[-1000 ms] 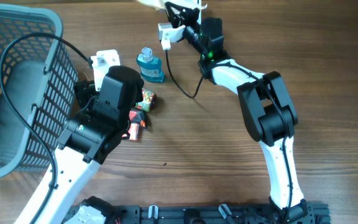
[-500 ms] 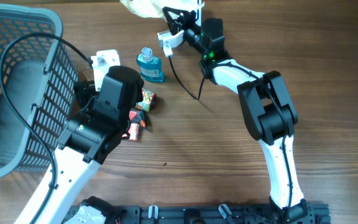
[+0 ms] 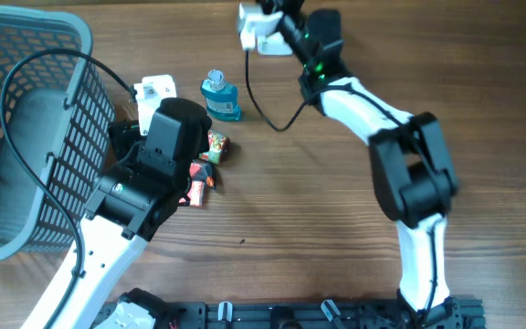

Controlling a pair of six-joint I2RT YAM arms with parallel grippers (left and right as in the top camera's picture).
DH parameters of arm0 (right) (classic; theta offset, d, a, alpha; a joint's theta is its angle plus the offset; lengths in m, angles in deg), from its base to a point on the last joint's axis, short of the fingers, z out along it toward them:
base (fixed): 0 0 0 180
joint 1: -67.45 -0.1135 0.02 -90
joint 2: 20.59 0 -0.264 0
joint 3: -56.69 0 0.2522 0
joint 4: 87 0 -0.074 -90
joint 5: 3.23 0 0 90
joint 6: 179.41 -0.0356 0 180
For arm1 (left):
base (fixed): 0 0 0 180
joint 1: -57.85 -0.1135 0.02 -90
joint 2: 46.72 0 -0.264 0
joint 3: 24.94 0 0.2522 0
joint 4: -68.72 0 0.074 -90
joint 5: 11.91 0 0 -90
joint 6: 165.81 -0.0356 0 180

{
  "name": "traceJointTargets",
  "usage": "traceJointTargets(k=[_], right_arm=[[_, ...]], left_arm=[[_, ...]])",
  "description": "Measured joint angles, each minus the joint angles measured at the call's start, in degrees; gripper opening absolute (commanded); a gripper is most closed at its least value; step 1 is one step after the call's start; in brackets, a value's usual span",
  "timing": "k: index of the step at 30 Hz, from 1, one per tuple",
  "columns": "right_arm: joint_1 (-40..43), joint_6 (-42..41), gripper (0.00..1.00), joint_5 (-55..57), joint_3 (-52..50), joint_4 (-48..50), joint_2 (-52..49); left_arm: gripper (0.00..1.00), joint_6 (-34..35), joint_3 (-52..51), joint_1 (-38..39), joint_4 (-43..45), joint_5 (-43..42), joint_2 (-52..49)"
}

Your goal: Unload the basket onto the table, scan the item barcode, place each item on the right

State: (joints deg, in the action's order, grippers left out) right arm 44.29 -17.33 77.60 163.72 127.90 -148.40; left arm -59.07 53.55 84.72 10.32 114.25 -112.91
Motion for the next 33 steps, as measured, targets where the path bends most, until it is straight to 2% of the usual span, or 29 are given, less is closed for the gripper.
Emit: traceJointTargets(k=[5, 10, 14, 15, 16, 20, 23, 26, 30, 33], right_arm=[[0.0, -6.7, 0.05, 12.9, 0.1, -1.8, 12.9], [0.4, -19.5, 0.05, 31.4, 1.1, -19.1, 25.5], [2.9, -36.4, 0.05, 44.8, 2.0, -47.8, 33.1], [4.0, -42.3, 0.05, 47.2, 1.8, -55.3, 34.5], [6.3, -53.0, 0.05, 50.2, 1.9, -71.2, 36.2], [12.3, -75.1, 0.05, 53.1, 1.0, -97.4, 36.7], [18.0, -87.7, 0.05, 53.2, -2.1, -102.9, 36.6], [24.8, -96.4, 0.05, 52.9, -7.1, -101.9, 36.7], [33.5, -103.9, 0.05, 52.5, -15.0, -98.1, 36.6], [40.8, -106.8, 0.05, 50.7, -21.2, -91.3, 36.5]], left_arm=[[1.0, 0.0, 0.0, 0.0, 0.0, 0.0, 0.0], [1.0, 0.0, 0.0, 0.0, 0.0, 0.0, 0.0], [1.0, 0.0, 0.0, 0.0, -0.2, -1.2, 0.0], [1.0, 0.0, 0.0, 0.0, -0.2, -2.3, 0.0], [1.0, 0.0, 0.0, 0.0, -0.4, -3.2, 0.0], [1.0, 0.0, 0.0, 0.0, -0.2, -8.0, -0.1], [1.0, 0.0, 0.0, 0.0, -0.3, -10.8, -0.1], [1.0, 0.0, 0.0, 0.0, -0.3, -12.9, -0.1], [1.0, 0.0, 0.0, 0.0, -0.3, -15.9, -0.2], [1.0, 0.0, 0.0, 0.0, -0.3, -17.4, -0.2]])
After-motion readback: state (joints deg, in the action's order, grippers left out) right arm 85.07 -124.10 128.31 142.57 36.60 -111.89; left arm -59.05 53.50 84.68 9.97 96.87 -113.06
